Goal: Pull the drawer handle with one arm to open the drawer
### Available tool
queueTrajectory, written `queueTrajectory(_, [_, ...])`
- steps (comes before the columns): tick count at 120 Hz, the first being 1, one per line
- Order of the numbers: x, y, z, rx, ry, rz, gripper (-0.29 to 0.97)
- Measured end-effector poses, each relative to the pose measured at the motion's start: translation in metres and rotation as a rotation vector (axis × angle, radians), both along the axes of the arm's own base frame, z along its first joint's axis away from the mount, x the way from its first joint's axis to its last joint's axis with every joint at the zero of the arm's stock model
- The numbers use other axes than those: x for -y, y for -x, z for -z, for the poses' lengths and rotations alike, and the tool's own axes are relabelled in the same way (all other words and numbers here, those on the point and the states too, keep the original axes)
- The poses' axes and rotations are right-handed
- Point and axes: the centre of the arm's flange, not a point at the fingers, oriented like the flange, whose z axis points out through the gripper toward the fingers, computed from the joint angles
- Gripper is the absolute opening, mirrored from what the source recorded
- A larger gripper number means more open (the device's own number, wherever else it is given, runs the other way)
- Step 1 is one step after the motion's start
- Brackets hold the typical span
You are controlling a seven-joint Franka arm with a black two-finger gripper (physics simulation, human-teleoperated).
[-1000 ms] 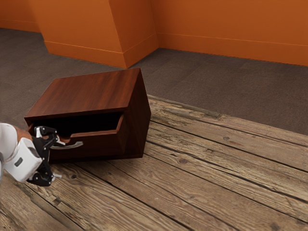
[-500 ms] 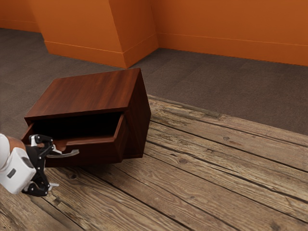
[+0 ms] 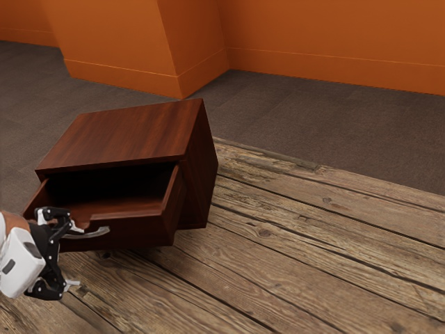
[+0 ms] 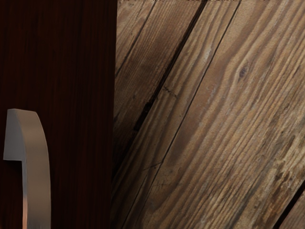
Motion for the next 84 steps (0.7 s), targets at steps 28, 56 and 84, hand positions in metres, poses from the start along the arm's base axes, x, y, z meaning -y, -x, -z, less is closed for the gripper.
queueTrajectory(28, [0.012, 0.003, -0.004, 0.004, 0.002, 0.007, 0.65])
queueTrajectory(56, [0.017, 0.010, -0.001, 0.001, 0.017, 0.005, 0.68])
queueTrajectory(84, [0.025, 0.010, -0.048, 0.072, -0.006, 0.022, 0.66])
